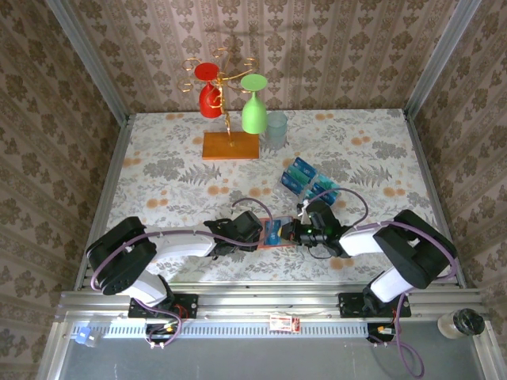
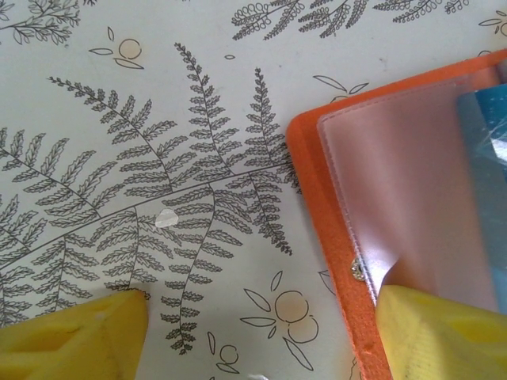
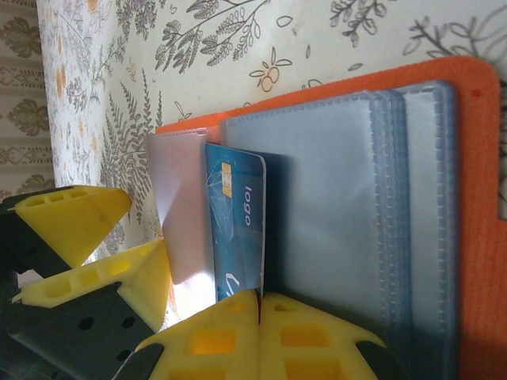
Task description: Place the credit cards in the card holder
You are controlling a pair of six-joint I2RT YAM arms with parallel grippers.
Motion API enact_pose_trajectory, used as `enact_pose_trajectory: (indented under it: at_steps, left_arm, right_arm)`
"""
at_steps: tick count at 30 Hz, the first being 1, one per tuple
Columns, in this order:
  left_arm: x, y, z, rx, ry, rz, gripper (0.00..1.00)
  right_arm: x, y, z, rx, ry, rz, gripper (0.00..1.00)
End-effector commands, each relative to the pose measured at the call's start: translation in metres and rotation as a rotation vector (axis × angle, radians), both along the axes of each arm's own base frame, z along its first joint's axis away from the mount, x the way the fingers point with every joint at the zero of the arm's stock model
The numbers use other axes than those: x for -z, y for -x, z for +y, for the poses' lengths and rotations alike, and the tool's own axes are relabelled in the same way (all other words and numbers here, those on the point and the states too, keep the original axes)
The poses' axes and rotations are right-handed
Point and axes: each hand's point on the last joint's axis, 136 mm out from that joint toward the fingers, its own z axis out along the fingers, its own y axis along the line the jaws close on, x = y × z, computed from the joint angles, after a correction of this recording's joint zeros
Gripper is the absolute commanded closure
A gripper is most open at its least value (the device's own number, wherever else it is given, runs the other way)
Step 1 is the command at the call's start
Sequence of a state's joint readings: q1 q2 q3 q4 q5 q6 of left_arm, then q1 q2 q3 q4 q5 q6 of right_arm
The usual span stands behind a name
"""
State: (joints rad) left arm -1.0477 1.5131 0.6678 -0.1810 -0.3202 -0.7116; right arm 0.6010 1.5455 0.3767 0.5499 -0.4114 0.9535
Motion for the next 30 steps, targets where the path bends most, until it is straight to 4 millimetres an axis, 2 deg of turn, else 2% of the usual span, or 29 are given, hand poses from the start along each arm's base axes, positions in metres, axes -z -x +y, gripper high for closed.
enact_pose_trajectory:
  at_steps: [1, 3, 4, 9, 13, 17, 24, 30]
  left_arm:
    - [0.003, 0.002, 0.004, -0.015, -0.020, 0.002, 0.23]
    - [0.003, 0.002, 0.005, -0.015, -0.021, 0.001, 0.23]
    - [0.003, 0.002, 0.005, -0.016, -0.020, 0.000, 0.23]
    - [0.003, 0.003, 0.007, -0.020, -0.022, 0.001, 0.23]
    - [0.002, 0.003, 0.008, -0.028, -0.018, -0.004, 0.23]
    - [0.002, 0.002, 0.009, -0.034, -0.020, -0.008, 0.23]
    - [0.002, 0.002, 0.012, -0.040, -0.024, -0.011, 0.22]
    - [0.004, 0.003, 0.014, -0.042, -0.029, -0.010, 0.22]
  right_arm:
    - [0.015, 0.008, -0.001, -0.042, 0.044, 0.054, 1.00]
    - [0.015, 0.008, 0.001, -0.052, 0.044, 0.060, 1.00]
    - [0.015, 0.008, 0.001, -0.058, 0.045, 0.062, 0.97]
    - [0.001, 0.004, -0.001, -0.093, 0.057, 0.050, 0.65]
    - [-0.019, -0.002, -0.009, -0.123, 0.114, 0.010, 0.56]
    - [-0.033, -0.007, -0.011, -0.151, 0.163, -0.014, 0.57]
    - [-0.026, -0.012, -0.002, -0.168, 0.166, 0.010, 0.84]
    - [-0.016, -0.014, 0.007, -0.186, 0.188, 0.024, 0.87]
